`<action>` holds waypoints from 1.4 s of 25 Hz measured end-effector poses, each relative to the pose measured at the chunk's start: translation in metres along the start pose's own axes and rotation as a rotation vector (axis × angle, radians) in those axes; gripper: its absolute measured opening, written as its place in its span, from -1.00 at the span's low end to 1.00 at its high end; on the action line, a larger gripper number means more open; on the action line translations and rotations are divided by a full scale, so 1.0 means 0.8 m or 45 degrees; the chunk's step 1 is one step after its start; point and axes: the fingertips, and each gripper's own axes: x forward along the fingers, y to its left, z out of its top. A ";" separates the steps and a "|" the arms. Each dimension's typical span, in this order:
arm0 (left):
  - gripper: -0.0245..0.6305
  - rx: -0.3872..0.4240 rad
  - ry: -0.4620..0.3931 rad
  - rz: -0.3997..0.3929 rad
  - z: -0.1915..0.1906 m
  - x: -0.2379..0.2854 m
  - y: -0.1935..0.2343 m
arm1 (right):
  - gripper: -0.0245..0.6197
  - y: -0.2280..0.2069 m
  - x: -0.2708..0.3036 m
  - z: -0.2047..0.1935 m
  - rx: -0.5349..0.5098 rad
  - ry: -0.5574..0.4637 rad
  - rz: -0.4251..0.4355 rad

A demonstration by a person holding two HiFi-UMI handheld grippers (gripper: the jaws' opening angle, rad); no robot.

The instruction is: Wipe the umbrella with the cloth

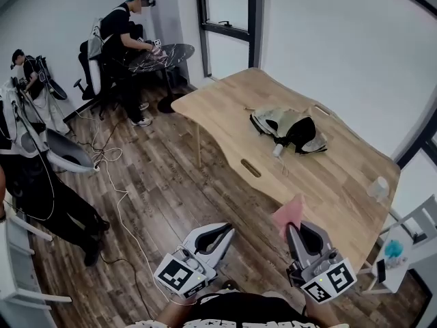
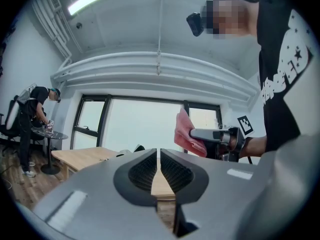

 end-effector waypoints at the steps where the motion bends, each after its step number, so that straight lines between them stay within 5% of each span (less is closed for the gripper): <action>1: -0.93 -0.004 0.000 -0.007 -0.001 0.003 0.008 | -0.80 -0.001 0.006 -0.002 -0.002 0.004 -0.012; 11: -0.93 -0.032 0.005 -0.122 -0.001 0.065 0.043 | -0.80 -0.068 0.032 -0.002 -0.027 0.020 -0.169; 23: -0.93 -0.002 0.030 -0.110 0.011 0.177 0.133 | -0.80 -0.181 0.137 0.003 0.015 -0.037 -0.165; 35: -0.81 0.003 0.108 -0.312 -0.002 0.348 0.160 | -0.80 -0.321 0.157 0.014 0.026 -0.057 -0.365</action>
